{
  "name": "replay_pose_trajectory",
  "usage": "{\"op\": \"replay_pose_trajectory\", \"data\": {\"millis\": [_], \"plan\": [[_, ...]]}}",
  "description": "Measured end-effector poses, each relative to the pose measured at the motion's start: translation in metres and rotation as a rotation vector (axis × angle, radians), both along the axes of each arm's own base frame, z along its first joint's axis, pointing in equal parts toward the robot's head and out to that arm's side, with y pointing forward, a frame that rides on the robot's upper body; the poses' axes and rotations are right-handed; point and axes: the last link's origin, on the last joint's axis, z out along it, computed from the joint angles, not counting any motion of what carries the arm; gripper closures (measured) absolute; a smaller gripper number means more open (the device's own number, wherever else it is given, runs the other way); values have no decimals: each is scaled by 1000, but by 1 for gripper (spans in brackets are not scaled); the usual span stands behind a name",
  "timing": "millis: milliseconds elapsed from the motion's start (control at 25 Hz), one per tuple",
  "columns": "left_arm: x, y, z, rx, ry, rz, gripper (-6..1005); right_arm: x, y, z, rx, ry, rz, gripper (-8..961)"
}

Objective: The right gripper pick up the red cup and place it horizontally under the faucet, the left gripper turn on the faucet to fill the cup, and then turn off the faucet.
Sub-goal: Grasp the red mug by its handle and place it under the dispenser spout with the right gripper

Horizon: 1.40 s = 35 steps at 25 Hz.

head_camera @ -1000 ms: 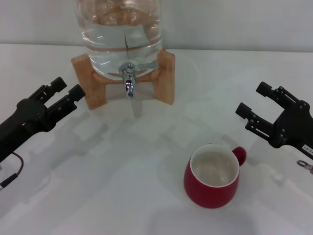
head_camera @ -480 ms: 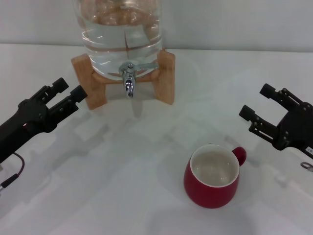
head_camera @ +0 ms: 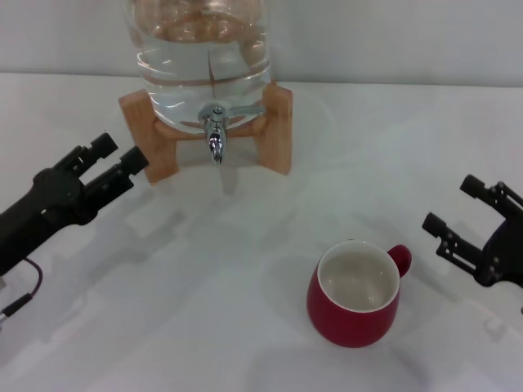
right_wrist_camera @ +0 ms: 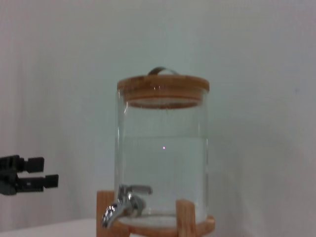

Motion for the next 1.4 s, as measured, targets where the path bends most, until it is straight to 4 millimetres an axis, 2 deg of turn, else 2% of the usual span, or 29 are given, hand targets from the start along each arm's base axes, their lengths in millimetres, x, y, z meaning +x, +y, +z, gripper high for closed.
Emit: {"op": "replay_pose_trajectory", "data": {"millis": [280, 480, 920, 1240, 1400], "plan": [[-15, -12, -10, -51, 28, 72, 158, 5, -4, -4, -4, -11, -20, 188], [-18, -15, -12, -62, 34, 91, 158, 6, -2, -7, 0, -40, -26, 188], [-16, -11, -13, -71, 33, 87, 157, 24, -1, -17, -17, -135, -121, 187], [-15, -9, -13, -75, 31, 86, 157, 23, -13, -14, -23, -97, -89, 187], [-13, -6, -13, -77, 29, 79, 157, 22, -20, -21, -56, -116, -72, 187]]}}
